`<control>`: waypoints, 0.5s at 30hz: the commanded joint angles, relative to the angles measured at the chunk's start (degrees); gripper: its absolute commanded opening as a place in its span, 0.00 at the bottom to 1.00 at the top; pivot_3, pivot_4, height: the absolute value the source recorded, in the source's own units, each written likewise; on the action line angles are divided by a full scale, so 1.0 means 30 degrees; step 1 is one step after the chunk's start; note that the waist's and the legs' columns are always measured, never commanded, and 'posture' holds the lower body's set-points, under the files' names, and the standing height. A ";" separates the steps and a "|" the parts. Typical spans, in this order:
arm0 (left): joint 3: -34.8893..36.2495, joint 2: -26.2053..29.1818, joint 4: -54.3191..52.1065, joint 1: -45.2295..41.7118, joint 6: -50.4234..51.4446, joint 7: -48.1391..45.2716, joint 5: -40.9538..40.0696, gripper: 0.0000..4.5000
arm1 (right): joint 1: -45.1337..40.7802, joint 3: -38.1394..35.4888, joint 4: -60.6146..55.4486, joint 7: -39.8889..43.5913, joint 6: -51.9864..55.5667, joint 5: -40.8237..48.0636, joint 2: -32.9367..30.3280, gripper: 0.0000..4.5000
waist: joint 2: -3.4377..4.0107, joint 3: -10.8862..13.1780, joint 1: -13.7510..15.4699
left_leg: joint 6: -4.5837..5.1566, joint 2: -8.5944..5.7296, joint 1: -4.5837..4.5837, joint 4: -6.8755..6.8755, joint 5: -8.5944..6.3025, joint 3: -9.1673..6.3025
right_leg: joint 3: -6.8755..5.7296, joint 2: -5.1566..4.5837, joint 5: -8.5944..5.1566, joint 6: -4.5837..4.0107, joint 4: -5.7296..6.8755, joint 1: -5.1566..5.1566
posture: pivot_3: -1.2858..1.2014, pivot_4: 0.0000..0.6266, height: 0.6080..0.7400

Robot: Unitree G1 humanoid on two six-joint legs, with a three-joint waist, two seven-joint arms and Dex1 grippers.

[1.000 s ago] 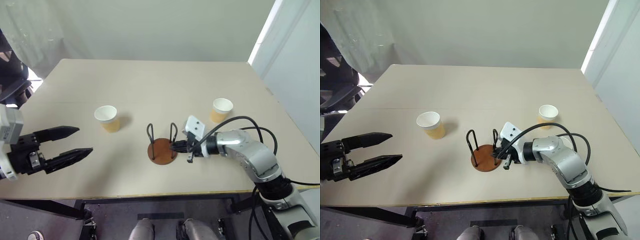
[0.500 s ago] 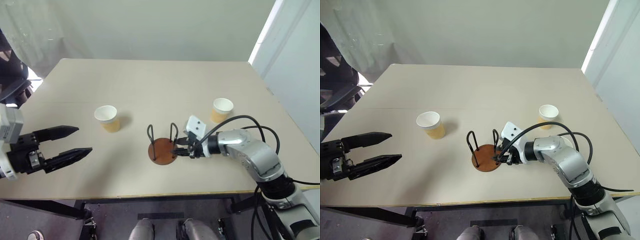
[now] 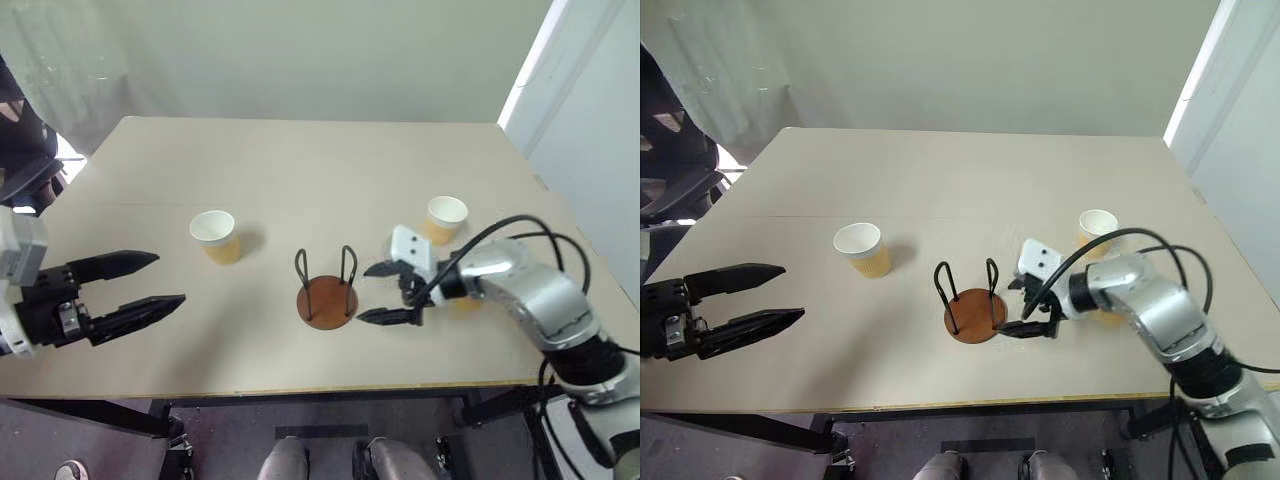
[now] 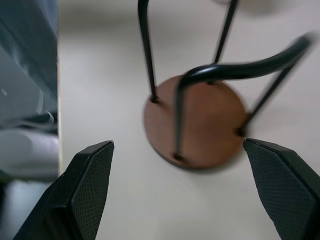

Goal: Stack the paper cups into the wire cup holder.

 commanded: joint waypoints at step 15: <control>-0.0988 0.0414 0.0933 -0.1401 -0.1047 -0.0331 0.0681 1.00 | -0.2804 -0.1205 0.3180 0.4077 -0.3932 -0.1392 -0.3320 0.95 | 0.0004 0.0003 0.0011 | 0.0006 0.0002 -0.0004 0.0000 -0.0003 0.0003 | 0.0026 0.0013 0.0001 0.0008 0.0003 -0.0004 | 0.52 0.24 1.00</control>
